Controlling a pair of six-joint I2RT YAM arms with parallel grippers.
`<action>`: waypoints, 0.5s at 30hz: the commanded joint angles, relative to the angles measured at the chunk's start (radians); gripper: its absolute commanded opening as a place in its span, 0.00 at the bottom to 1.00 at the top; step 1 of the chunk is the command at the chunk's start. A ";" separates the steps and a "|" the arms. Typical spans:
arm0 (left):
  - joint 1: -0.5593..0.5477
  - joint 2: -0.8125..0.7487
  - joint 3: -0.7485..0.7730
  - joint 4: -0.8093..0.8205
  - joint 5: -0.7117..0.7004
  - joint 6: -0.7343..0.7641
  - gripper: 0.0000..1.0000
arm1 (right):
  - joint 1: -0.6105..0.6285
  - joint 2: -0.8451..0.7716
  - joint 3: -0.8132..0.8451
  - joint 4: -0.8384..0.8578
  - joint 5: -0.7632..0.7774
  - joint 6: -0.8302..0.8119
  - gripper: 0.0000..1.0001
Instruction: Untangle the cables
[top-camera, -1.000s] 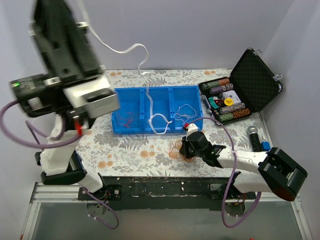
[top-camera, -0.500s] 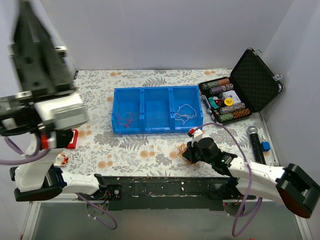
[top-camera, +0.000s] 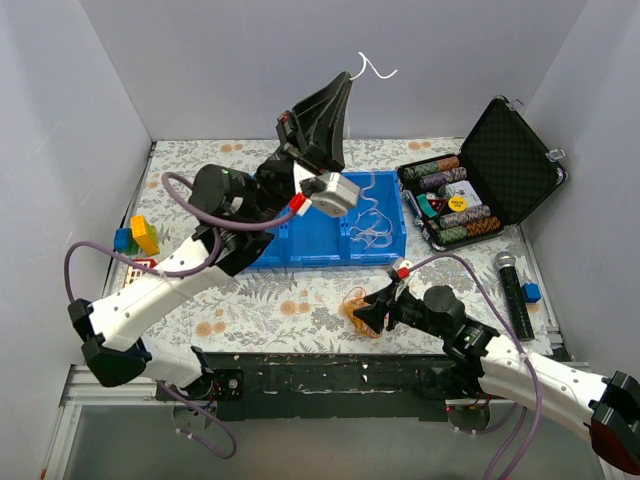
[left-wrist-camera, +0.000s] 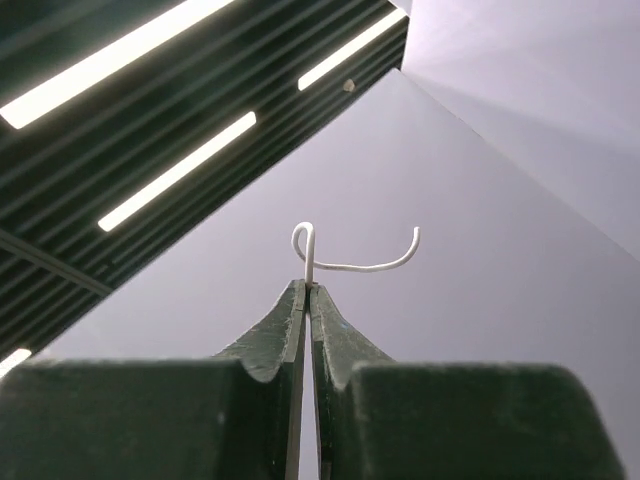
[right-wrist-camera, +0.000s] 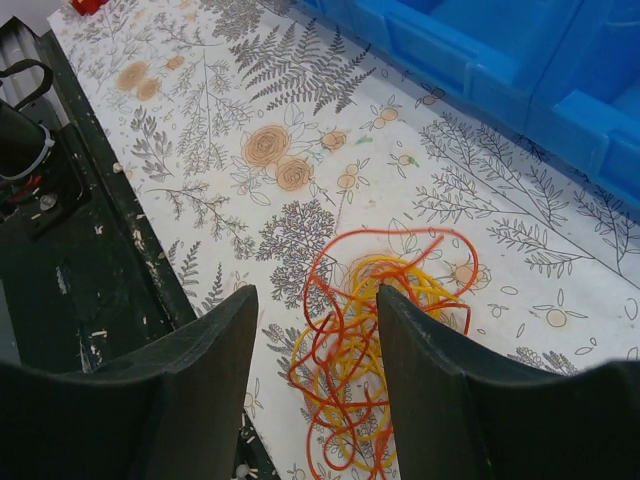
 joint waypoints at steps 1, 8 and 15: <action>0.057 0.041 -0.020 0.134 0.005 -0.141 0.00 | 0.004 -0.046 -0.015 -0.005 0.025 0.001 0.60; 0.150 0.195 0.074 0.204 0.051 -0.209 0.00 | 0.004 -0.103 -0.045 -0.044 0.052 0.022 0.60; 0.204 0.337 0.185 0.248 0.074 -0.267 0.00 | 0.004 -0.123 -0.065 -0.034 0.066 0.029 0.56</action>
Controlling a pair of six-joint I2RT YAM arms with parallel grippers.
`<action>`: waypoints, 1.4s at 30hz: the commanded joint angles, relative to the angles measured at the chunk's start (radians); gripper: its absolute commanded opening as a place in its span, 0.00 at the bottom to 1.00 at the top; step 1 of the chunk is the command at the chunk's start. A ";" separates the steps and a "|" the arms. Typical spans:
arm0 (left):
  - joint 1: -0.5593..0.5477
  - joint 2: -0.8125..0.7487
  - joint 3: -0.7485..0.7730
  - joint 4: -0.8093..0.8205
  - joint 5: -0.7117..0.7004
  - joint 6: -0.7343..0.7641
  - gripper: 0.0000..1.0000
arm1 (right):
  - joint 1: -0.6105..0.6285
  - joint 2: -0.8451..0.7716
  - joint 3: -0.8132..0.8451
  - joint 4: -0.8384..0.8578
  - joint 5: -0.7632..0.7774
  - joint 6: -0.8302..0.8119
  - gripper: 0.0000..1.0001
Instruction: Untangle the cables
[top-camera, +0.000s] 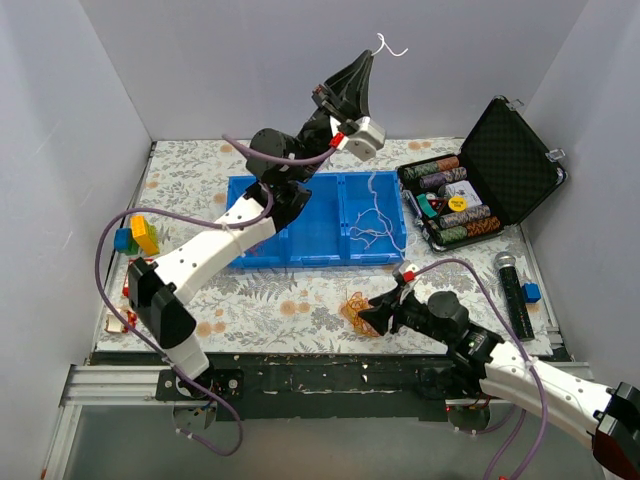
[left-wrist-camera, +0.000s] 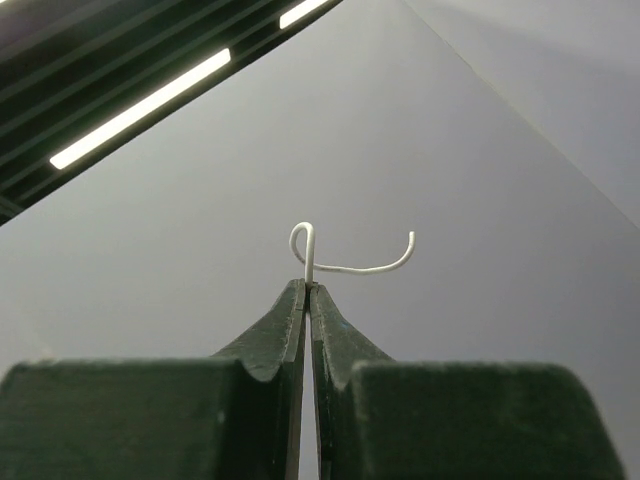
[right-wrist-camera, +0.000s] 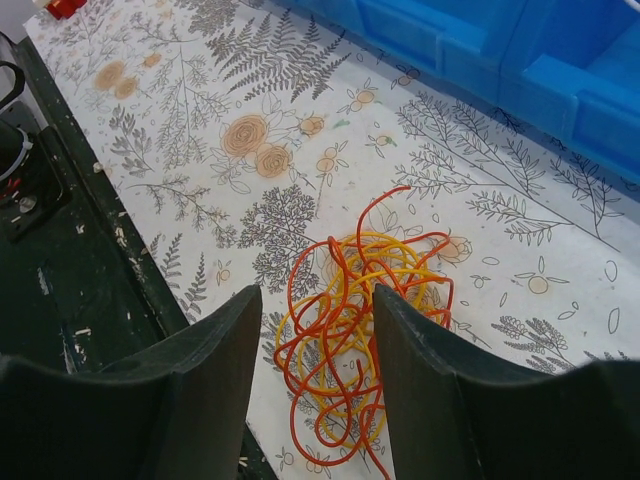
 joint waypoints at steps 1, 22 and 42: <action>0.026 0.051 0.128 0.063 0.031 -0.066 0.00 | 0.004 -0.009 -0.020 0.032 0.019 0.014 0.56; 0.041 0.369 0.572 0.194 0.097 -0.056 0.00 | 0.005 -0.015 -0.040 0.050 0.016 0.029 0.52; 0.052 0.453 0.710 0.207 0.164 0.046 0.00 | 0.004 -0.016 -0.042 0.055 0.011 0.033 0.50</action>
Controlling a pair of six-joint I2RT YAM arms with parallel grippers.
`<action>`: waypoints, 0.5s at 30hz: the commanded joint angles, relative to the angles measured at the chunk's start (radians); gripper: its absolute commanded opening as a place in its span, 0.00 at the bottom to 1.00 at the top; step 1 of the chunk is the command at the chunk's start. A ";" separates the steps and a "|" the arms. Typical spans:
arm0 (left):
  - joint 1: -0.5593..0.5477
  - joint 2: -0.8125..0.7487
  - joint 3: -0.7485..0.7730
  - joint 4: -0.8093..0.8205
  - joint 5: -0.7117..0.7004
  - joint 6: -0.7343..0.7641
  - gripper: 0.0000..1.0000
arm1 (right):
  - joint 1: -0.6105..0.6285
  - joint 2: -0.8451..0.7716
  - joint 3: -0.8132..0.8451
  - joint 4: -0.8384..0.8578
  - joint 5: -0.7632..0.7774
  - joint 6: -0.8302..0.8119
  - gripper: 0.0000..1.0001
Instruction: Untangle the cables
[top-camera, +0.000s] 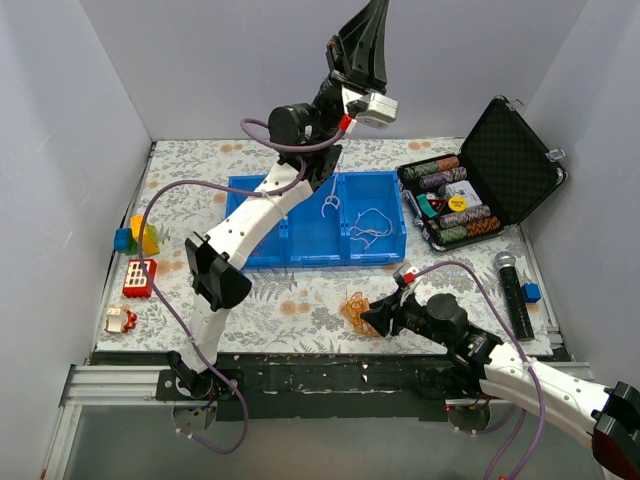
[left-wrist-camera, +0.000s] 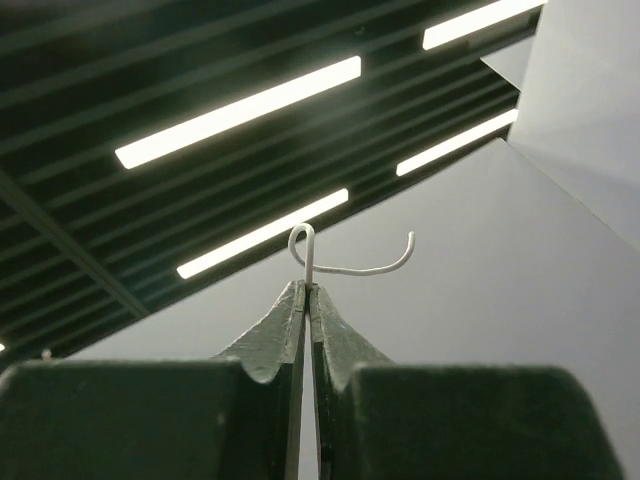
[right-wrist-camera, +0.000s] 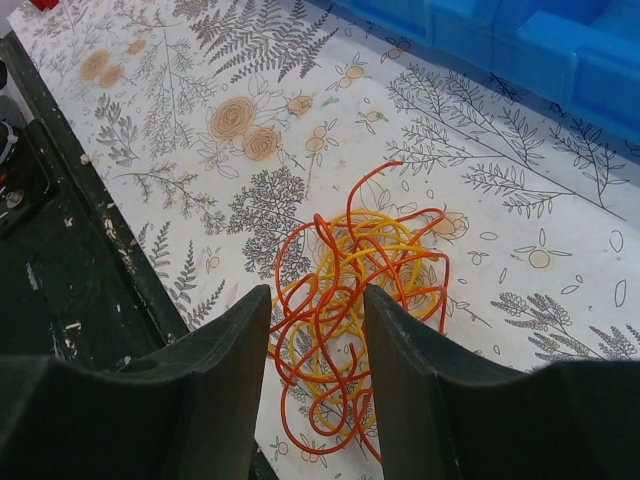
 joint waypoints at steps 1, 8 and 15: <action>0.007 -0.025 0.030 0.038 0.056 0.075 0.00 | 0.004 -0.011 -0.003 0.046 -0.005 0.007 0.50; 0.007 -0.065 -0.028 0.061 0.082 0.073 0.00 | 0.004 -0.021 -0.006 0.046 -0.003 0.010 0.50; 0.006 -0.082 -0.082 0.072 0.094 0.049 0.00 | 0.004 -0.019 -0.006 0.049 -0.002 0.016 0.50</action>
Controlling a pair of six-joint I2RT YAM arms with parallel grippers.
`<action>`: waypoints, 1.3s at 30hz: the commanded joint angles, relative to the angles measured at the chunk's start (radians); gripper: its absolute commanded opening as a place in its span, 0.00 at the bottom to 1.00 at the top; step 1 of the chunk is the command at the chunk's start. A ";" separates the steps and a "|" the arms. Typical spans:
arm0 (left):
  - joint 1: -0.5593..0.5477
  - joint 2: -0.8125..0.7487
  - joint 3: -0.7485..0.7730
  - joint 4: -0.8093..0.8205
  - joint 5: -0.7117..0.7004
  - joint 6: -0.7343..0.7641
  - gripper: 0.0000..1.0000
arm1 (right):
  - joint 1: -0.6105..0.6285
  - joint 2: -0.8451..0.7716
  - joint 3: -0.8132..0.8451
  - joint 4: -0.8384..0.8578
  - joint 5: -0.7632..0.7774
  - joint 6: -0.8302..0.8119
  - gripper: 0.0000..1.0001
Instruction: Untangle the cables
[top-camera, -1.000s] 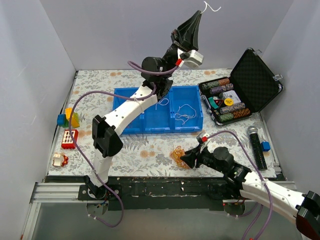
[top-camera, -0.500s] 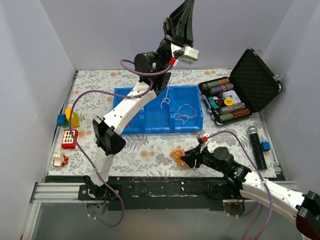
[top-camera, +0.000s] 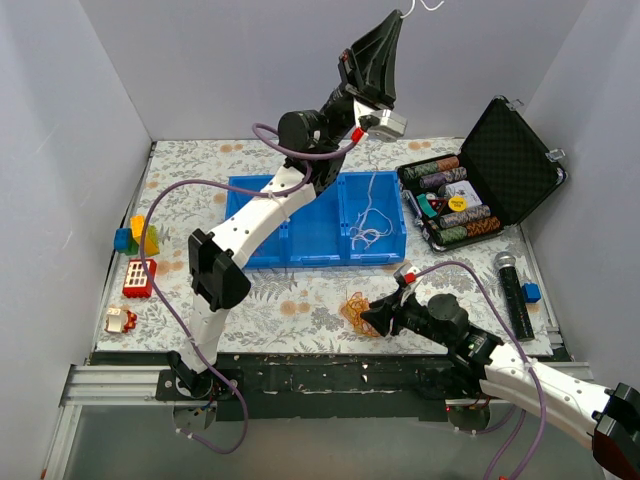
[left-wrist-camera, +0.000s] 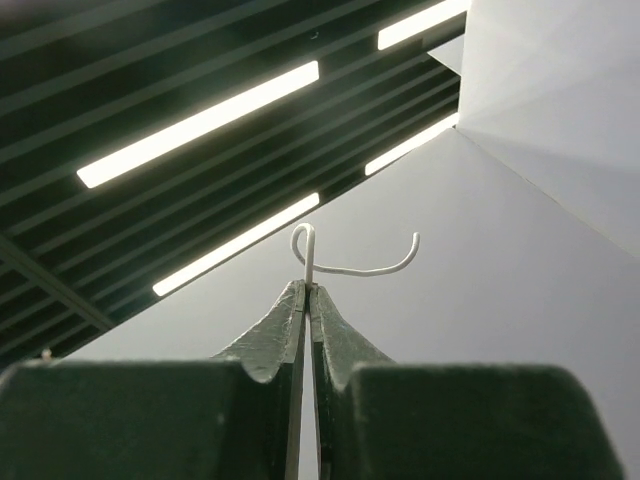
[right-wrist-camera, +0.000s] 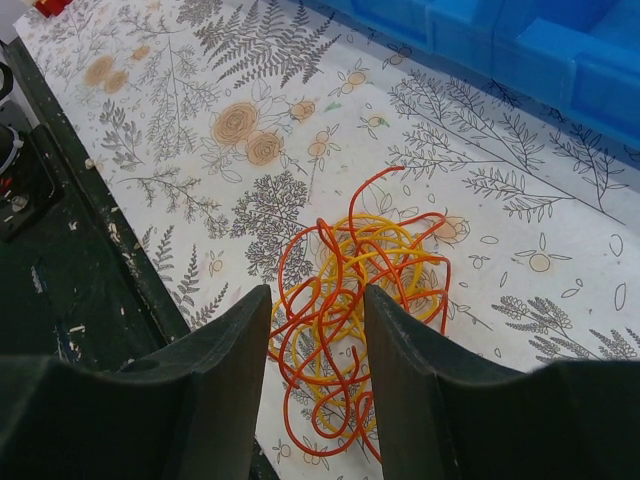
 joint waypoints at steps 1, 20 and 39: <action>0.002 -0.061 0.013 0.012 0.020 -0.007 0.00 | 0.004 -0.007 -0.006 0.049 -0.002 0.012 0.49; 0.011 -0.088 -0.162 0.036 -0.046 0.022 0.00 | 0.005 -0.026 -0.015 0.037 0.012 0.020 0.49; 0.034 -0.062 -0.136 0.041 -0.069 0.040 0.00 | 0.004 0.002 -0.013 0.054 0.006 0.020 0.49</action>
